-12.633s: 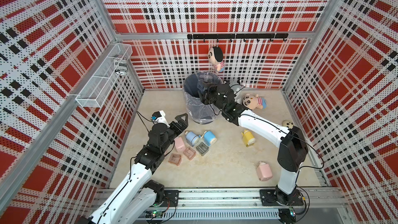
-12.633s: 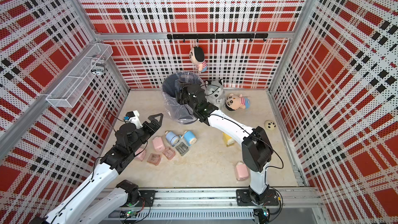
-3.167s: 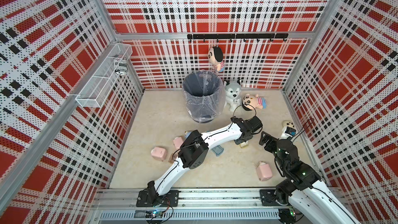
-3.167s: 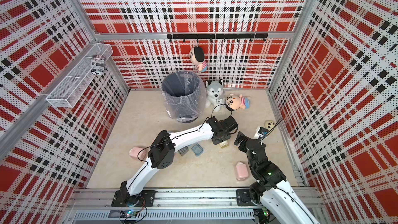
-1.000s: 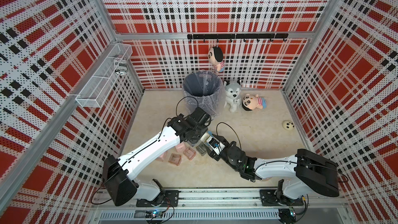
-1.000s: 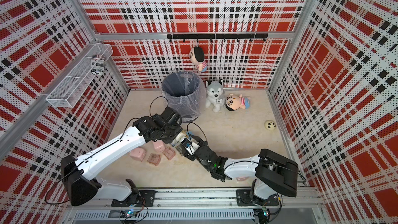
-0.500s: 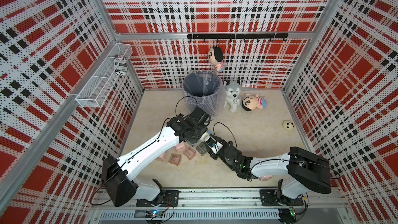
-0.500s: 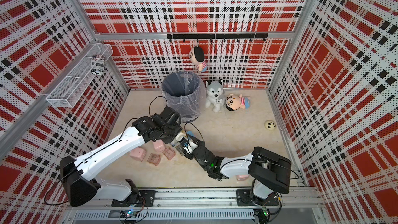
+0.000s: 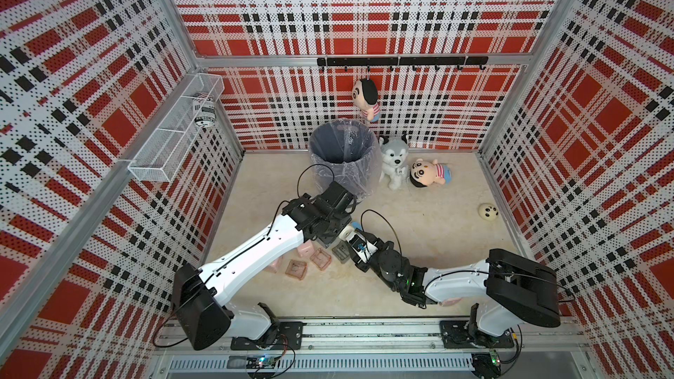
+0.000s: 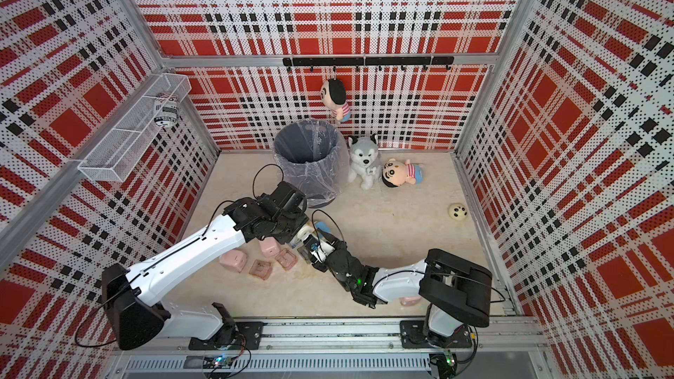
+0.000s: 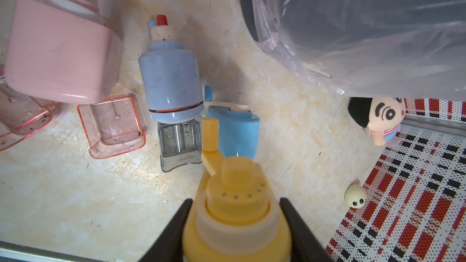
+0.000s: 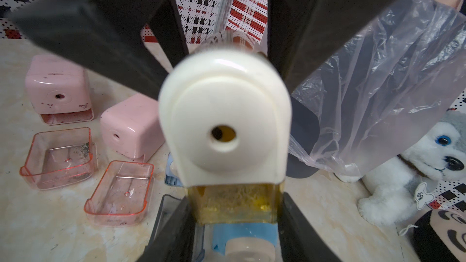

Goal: Take out the pencil sharpener tray and clean the shavings
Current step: Open the container of the pencil sharpener.

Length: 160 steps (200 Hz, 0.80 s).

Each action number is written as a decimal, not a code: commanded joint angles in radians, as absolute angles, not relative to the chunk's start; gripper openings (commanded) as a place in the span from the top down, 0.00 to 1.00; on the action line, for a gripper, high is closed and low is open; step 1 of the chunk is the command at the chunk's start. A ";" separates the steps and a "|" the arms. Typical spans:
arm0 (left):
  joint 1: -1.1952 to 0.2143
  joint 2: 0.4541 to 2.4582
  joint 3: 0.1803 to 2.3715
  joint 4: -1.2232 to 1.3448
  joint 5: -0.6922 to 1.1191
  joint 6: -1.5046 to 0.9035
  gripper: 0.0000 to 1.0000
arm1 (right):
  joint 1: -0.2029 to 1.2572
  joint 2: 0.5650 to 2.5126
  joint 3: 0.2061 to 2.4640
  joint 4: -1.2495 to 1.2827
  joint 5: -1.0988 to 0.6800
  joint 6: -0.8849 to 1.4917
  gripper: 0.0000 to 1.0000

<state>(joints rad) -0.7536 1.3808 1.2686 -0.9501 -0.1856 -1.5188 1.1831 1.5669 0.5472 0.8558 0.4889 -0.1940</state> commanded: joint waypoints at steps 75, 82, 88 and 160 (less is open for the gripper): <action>-0.746 1.377 1.267 -0.939 -0.240 -1.529 0.65 | 1.216 1.518 0.492 0.964 0.505 -0.175 0.55; -0.746 1.379 1.268 -0.940 -0.240 -1.529 0.65 | 1.218 1.517 0.491 0.964 0.506 -0.175 0.55; -0.746 1.379 1.269 -0.941 -0.242 -1.528 0.65 | 1.221 1.515 0.491 0.963 0.508 -0.176 0.54; -0.754 1.391 1.287 -0.946 -0.257 -1.522 0.65 | 1.245 1.503 0.460 1.013 0.509 -0.173 0.52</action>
<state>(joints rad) -0.7628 1.3815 1.2667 -0.9615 -0.1535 -1.5223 1.2221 1.5417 0.4816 0.9295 0.5137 -0.1936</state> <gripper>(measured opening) 0.503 0.506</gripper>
